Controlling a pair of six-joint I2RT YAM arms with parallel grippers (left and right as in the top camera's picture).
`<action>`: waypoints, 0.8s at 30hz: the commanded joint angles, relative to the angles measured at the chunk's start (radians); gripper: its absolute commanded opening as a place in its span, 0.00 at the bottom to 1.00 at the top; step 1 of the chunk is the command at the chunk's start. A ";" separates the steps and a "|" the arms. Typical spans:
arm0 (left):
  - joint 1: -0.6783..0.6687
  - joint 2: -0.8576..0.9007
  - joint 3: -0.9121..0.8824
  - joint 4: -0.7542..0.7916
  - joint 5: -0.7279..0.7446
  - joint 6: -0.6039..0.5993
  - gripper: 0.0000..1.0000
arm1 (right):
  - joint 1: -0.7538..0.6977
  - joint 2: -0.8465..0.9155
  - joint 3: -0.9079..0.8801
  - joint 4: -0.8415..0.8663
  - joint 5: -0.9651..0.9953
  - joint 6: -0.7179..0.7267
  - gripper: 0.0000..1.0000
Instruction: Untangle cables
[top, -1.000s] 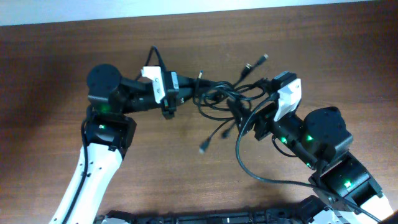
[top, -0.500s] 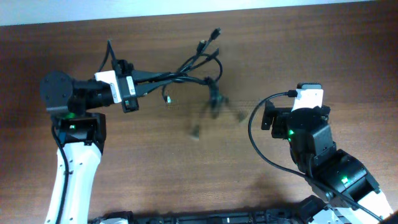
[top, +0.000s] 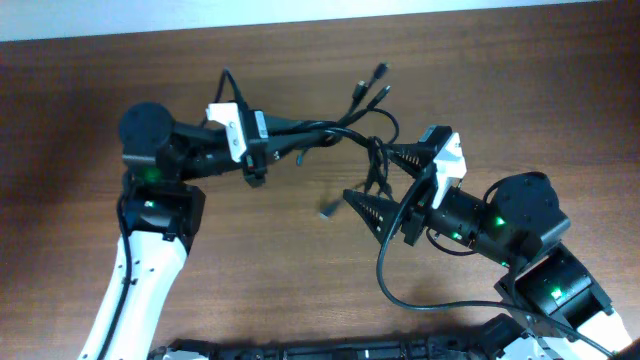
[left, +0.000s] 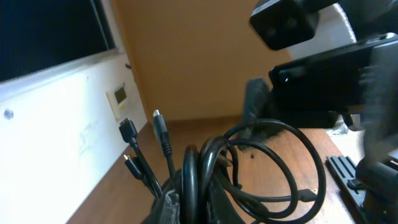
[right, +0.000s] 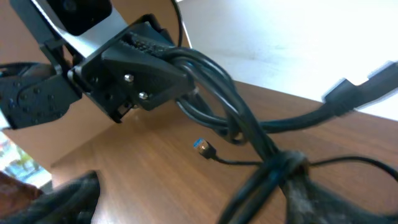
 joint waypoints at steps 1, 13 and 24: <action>-0.058 -0.019 0.014 0.050 -0.042 0.024 0.00 | -0.001 0.018 0.011 -0.002 -0.024 0.009 0.45; -0.057 -0.019 0.014 -0.196 -0.061 0.024 0.00 | -0.001 0.019 0.011 0.292 0.000 -0.003 0.04; -0.057 -0.019 0.014 -0.675 -0.243 0.313 0.00 | -0.001 -0.071 0.011 0.289 0.732 -0.003 0.04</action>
